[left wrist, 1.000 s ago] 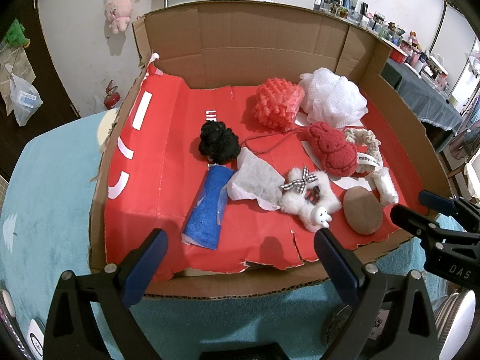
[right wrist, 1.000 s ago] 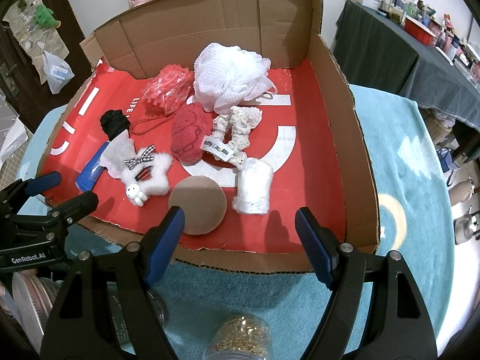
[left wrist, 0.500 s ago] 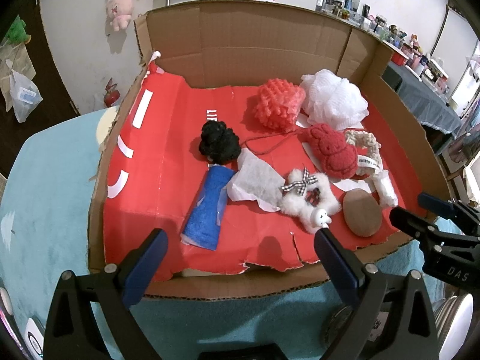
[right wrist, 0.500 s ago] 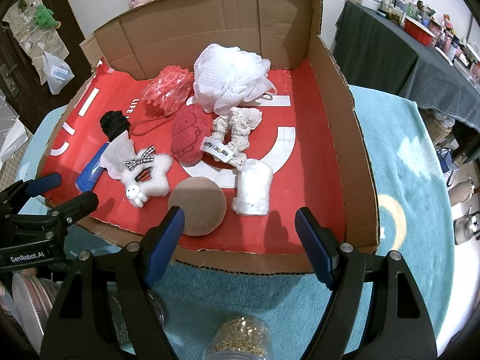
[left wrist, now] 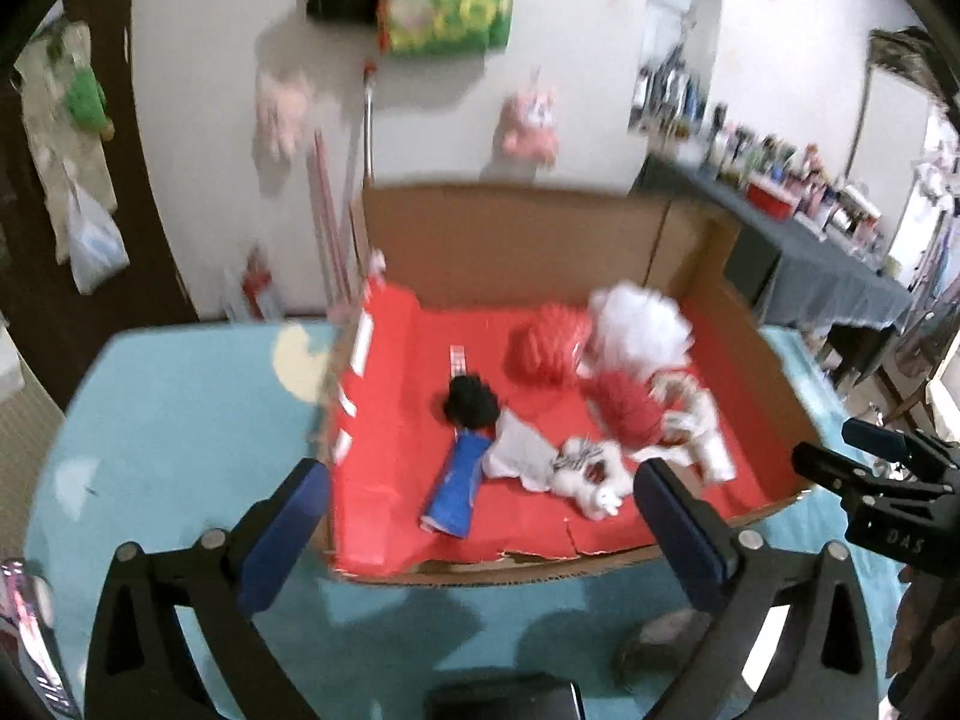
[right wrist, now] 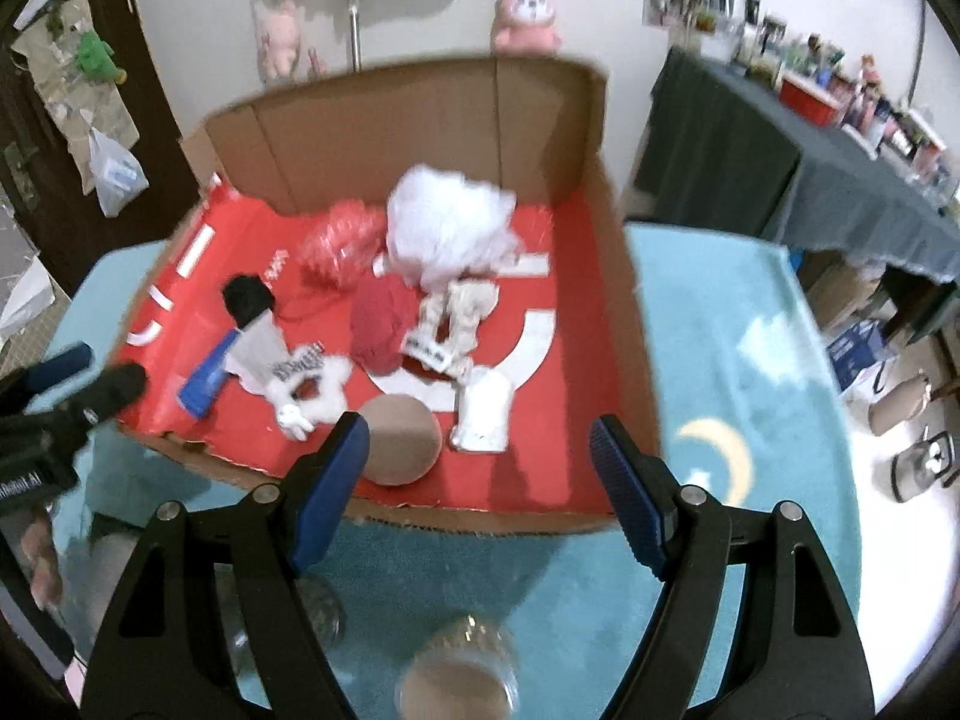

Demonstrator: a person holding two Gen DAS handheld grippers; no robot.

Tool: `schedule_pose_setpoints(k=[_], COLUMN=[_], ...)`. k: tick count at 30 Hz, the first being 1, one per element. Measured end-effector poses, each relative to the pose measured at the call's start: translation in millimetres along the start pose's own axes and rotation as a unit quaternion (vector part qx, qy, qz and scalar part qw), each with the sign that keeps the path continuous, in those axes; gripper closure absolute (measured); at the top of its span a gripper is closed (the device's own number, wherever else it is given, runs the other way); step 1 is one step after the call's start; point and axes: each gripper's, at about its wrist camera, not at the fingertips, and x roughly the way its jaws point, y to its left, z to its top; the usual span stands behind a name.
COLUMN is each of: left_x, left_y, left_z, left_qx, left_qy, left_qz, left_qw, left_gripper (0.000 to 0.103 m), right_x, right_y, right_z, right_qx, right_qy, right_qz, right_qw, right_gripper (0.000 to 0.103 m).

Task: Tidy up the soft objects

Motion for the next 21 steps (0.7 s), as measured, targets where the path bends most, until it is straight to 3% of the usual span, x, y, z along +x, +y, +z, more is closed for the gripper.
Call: schedule_pose_setpoints(k=[2, 5, 10, 12, 15, 18, 21], left_x=[-26.4, -64.5, -99.4, -107.4, -110.3, -103.7, -85.9], left_y=[-2.3, -6.6, -6.8, -9.9, -16.4, -20.3, -25.2], left_z=[-6.4, -27.0, -72.3, -93.4, -119.1, -138.9, -156.9], left_qx=[0.004, 0.012, 0.004, 0.004, 0.010, 0.011, 0.019], left_qy=[-0.024, -0.057, -0.076, -0.080, -0.082, -0.075, -0.052], left_qz=[-0.002, -0.008, -0.029, -0.029, -0.030, -0.029, -0.026], left_qw=[0.9997, 0.9983, 0.9967, 0.9963, 0.9961, 0.9967, 0.9981], left_gripper=[0.000, 0.000, 0.000, 0.000, 0.000, 0.000, 0.000], right_x=[-23.7, -62.7, -114.1, -124.7, -128.7, -117.1, -96.4], right_y=[0.6, 8.4, 24.7, 30.7, 37.5, 40.3, 42.0], right_z=[-5.9, -23.9, -72.7, -95.9, -124.6, -149.7, -169.2], right_qx=[-0.005, -0.024, -0.044, -0.050, -0.049, -0.040, -0.040], right_qy=[-0.023, -0.064, -0.108, -0.128, -0.140, -0.128, -0.115], right_qz=[-0.003, -0.007, 0.001, -0.020, -0.023, -0.015, -0.035], right_qw=[1.000, 0.998, 0.993, 0.990, 0.989, 0.991, 0.992], right_gripper=[0.026, 0.011, 0.003, 0.003, 0.003, 0.003, 0.003])
